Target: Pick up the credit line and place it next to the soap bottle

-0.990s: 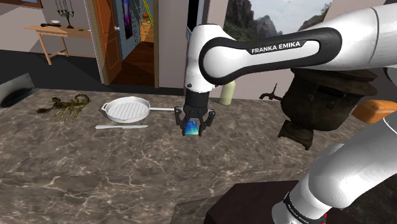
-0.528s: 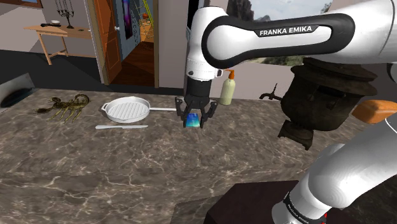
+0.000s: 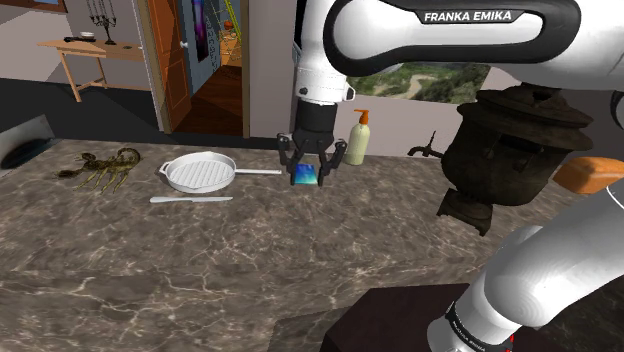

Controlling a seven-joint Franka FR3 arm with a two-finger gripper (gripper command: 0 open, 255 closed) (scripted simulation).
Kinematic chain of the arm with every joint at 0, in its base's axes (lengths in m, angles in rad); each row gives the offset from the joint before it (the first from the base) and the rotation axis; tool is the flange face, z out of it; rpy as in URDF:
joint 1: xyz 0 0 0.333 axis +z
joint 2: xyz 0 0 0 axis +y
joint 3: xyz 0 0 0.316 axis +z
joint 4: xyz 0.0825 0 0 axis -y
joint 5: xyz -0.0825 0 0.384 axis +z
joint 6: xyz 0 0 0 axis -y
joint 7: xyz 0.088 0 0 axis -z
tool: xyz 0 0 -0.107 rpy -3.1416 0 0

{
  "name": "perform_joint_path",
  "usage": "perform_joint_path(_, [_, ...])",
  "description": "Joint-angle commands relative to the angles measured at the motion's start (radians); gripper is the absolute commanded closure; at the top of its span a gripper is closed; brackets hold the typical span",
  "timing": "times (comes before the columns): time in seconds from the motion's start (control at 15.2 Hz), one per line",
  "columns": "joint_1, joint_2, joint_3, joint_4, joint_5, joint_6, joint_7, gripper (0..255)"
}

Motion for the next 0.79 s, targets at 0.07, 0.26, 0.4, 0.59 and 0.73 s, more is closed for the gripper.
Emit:
perform_joint_path(0.07, [-0.002,0.007,-0.002,0.048,-0.004,-0.041,0.009,255])
perform_joint_path(0.26, [-0.003,0.012,-0.004,0.093,-0.008,-0.081,0.016,255])
perform_joint_path(0.4, [-0.004,0.017,-0.005,0.124,-0.01,-0.107,0.02,255])
perform_joint_path(0.59, [-0.006,0.026,-0.007,0.173,-0.014,-0.147,0.028,255])
perform_joint_path(0.73, [-0.007,0.033,-0.008,0.207,-0.017,-0.173,0.034,255])
